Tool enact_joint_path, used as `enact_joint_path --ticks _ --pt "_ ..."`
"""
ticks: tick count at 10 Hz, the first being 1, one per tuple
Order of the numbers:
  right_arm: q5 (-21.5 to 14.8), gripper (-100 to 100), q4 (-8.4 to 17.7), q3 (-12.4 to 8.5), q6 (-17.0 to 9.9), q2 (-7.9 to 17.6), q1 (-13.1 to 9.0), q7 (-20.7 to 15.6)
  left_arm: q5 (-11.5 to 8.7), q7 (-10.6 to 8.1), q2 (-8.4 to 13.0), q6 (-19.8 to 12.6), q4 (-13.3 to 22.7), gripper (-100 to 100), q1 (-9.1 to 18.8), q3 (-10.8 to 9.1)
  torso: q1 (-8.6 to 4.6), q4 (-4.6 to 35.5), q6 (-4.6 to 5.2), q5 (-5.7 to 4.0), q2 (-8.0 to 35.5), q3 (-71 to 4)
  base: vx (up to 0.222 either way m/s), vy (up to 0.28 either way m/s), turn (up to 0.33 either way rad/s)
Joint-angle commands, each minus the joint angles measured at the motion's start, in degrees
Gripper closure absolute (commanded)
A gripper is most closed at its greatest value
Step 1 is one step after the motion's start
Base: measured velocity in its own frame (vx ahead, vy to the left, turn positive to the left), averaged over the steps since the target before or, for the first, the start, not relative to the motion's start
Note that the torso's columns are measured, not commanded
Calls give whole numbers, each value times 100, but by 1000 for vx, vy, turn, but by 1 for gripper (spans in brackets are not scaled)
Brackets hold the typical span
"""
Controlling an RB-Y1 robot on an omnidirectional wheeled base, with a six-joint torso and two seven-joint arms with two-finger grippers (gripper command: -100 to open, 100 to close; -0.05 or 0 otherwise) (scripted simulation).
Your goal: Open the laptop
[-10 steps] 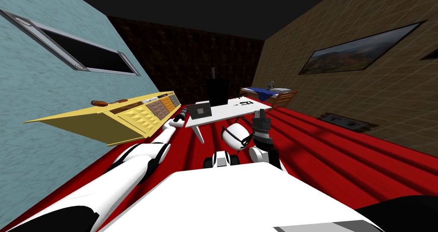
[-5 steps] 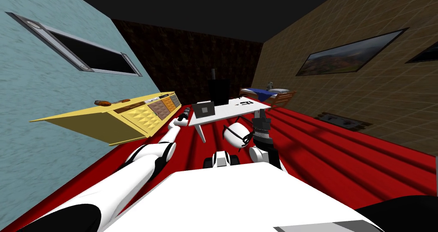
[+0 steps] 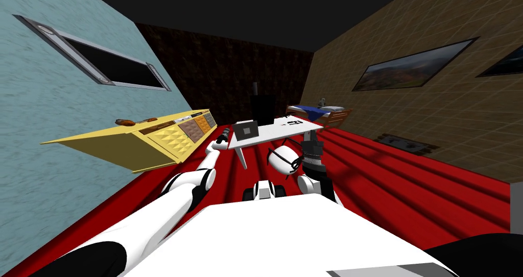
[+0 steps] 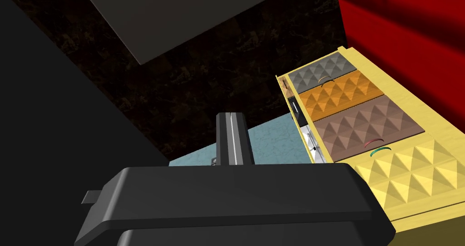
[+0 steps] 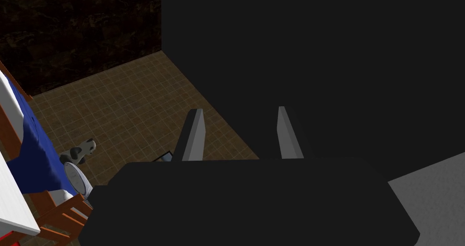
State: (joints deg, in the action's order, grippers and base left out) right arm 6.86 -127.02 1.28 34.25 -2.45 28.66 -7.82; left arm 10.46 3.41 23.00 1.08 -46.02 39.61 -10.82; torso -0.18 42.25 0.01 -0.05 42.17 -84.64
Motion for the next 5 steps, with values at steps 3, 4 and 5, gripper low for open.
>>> enact_joint_path --ticks 3,4,5 --pt "0 0 0 1 0 -1 0 0 22 -11 104 -475 86 -100 254 -61 10 3 0 3 10 6 2 -42 -47" --pt "0 0 0 1 0 -1 0 0 26 -13 122 -565 105 -100 299 -72 15 3 0 5 11 7 6 -44 -45" --pt "0 0 0 1 0 -1 0 0 31 -15 143 -661 123 -100 350 -84 21 3 -1 6 13 8 2 -39 -46"
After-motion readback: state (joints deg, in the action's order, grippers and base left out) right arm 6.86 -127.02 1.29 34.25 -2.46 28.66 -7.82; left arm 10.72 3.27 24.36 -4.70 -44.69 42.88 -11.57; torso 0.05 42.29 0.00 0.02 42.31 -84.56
